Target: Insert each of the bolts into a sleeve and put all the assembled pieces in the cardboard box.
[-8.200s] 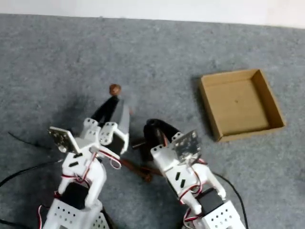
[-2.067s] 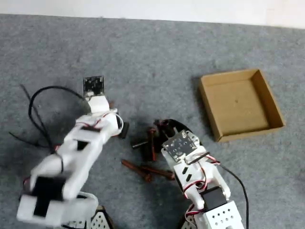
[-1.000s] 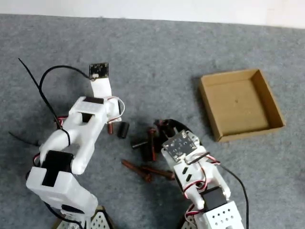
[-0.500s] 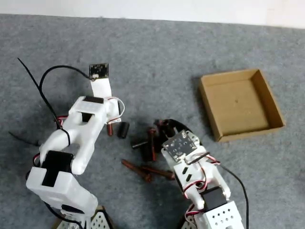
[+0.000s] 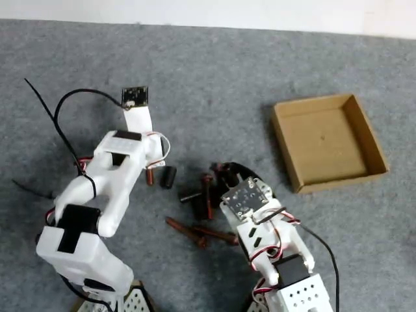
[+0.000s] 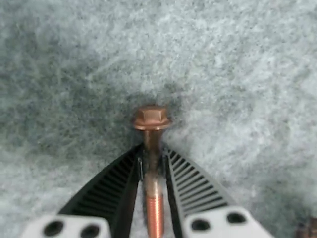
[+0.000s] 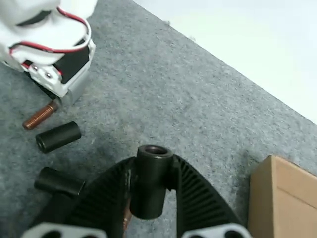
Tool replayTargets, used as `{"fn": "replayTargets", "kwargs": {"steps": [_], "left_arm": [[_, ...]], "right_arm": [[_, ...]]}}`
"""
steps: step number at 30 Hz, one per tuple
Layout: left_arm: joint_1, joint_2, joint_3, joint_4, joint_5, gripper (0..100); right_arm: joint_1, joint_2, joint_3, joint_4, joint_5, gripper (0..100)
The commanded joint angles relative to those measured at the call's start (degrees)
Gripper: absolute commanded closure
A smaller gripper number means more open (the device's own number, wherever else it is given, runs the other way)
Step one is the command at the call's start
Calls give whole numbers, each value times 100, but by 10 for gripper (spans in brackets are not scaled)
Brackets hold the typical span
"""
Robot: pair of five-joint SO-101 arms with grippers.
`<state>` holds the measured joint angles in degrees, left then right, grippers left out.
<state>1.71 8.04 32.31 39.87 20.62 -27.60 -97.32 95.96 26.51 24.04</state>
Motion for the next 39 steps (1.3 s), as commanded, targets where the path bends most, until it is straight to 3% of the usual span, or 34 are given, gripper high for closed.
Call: {"fn": "replayTargets", "kwargs": {"steps": [1,9,14,21,31,36,39], "left_arm": [[57,338,-523,571,18,993],[57,919,-1420,1292,18,995],[66,919,-1464,1284,18,995],[655,646,-1446,1152,18,995],[532,-1209,-110,70,18,995],[655,-2466,1262,-1301,79,995],[611,-3301,2026,-2136,756,995]], "right_arm": [[84,-48,892,22,-53,994],[84,-48,892,22,-53,994],[84,-48,892,22,-62,994],[-57,-48,892,4,-70,994],[-180,-75,892,-4,-70,994],[-365,-57,892,-4,-70,994],[-365,-57,892,-4,-70,994]]}}
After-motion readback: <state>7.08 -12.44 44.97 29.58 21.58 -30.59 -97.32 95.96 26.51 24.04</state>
